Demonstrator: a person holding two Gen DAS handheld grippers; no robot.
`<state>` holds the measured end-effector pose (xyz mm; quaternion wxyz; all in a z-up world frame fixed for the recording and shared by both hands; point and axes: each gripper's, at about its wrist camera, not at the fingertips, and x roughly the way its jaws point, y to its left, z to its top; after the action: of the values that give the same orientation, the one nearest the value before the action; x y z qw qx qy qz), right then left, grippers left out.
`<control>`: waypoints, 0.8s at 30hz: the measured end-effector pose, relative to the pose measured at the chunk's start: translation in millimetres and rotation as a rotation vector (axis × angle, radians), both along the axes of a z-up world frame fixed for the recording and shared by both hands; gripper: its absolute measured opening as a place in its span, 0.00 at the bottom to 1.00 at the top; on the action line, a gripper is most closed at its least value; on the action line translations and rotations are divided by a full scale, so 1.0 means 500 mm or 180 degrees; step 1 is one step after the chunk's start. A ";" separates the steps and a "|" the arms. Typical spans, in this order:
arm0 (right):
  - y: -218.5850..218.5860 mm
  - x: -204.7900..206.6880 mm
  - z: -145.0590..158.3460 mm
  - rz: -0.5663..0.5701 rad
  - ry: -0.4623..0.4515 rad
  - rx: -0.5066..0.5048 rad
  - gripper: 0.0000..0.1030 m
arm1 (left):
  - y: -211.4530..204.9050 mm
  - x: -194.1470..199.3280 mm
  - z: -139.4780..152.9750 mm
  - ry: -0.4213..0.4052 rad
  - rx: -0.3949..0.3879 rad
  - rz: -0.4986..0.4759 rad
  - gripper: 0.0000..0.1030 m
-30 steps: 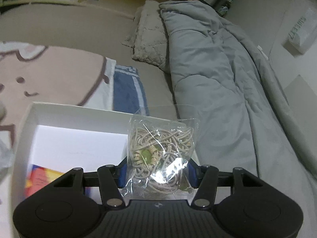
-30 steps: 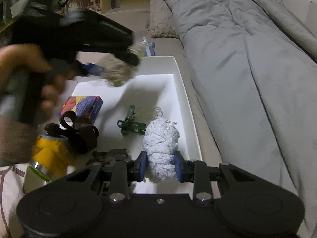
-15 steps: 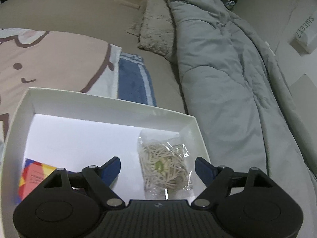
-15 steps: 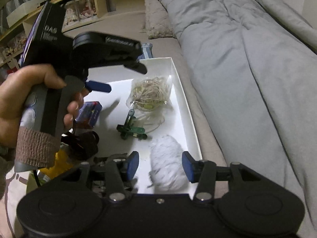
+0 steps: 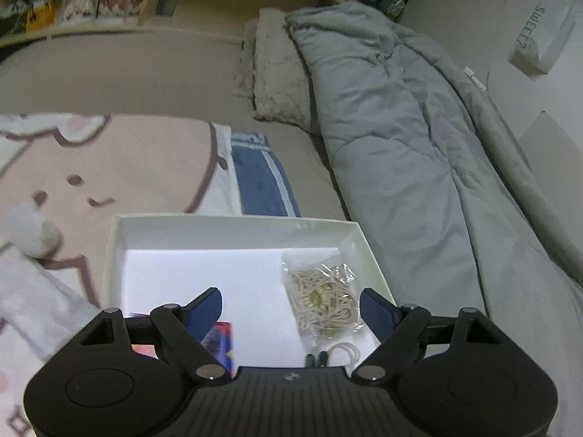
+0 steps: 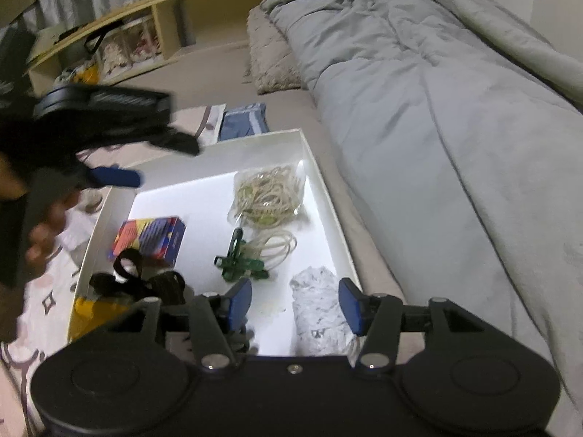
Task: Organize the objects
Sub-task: 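Lower the bag and rope bundle into the tray and open both tools, then withdraw both tools from the tray toward the grey pouch and cloth ball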
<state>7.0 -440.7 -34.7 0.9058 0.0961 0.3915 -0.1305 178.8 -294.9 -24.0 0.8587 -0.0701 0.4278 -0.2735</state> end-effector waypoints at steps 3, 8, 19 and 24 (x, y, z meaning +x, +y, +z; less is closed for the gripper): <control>0.001 -0.002 0.005 -0.0068 -0.0021 -0.0039 0.58 | 0.027 -0.016 0.019 -0.0103 0.0147 -0.0015 0.81; 0.011 -0.001 0.019 -0.0090 -0.0091 -0.0013 0.64 | 0.073 -0.048 0.043 -0.0214 0.0334 -0.0046 0.86; 0.075 -0.005 0.067 0.0065 -0.0221 -0.0121 0.78 | 0.168 -0.113 0.074 -0.0472 0.0607 -0.0040 0.99; 0.100 -0.016 0.076 0.0080 -0.0206 -0.0192 0.83 | 0.208 -0.133 0.071 -0.0469 0.0657 -0.0047 1.00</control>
<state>-1.2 -390.9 3.1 0.9220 0.0680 0.3591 -0.1277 112.5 -191.1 11.4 0.8884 0.0421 0.3899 -0.2388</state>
